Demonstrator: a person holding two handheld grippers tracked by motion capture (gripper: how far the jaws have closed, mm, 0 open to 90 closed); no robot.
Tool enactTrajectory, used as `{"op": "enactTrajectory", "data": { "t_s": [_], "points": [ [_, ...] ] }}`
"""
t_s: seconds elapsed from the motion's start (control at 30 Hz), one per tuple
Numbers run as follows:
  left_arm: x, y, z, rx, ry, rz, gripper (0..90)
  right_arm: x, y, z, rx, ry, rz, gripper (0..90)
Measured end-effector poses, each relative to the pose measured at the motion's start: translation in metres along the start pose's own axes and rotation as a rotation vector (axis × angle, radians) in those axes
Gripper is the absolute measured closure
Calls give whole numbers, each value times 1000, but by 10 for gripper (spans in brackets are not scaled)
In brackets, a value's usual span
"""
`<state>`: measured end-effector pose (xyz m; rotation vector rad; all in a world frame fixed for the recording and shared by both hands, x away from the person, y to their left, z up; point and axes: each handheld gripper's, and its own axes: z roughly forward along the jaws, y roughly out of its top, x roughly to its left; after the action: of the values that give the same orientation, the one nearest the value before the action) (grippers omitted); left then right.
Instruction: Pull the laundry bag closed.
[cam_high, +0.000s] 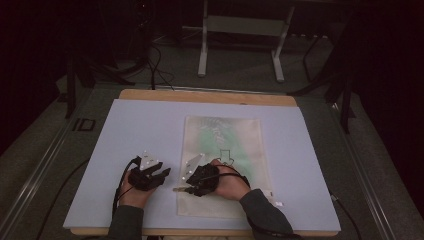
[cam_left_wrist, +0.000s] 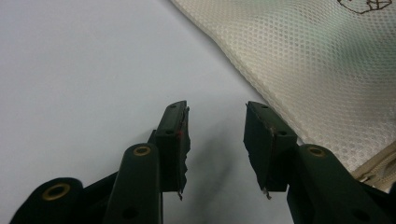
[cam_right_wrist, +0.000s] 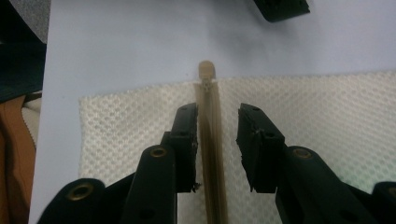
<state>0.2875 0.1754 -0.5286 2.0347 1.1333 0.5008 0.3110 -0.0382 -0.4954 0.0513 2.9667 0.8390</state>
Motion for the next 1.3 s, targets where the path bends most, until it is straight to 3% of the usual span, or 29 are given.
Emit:
{"op": "enactTrajectory", "data": {
  "t_s": [0.6, 0.9, 1.1, 1.3],
  "points": [
    [4, 0, -3, -13, 12, -19, 592, 2, 25, 19, 21, 11, -39, 714],
    [6, -1, -4, -17, 16, -30, 592, 3, 35, 30, 39, 18, -35, 711],
    [6, -1, -4, -16, 16, -32, 592, 3, 41, 42, 81, 10, -38, 705],
    [6, -1, -4, -11, 17, -31, 590, 2, 39, 43, 76, 17, -4, 751]
  ]
}}
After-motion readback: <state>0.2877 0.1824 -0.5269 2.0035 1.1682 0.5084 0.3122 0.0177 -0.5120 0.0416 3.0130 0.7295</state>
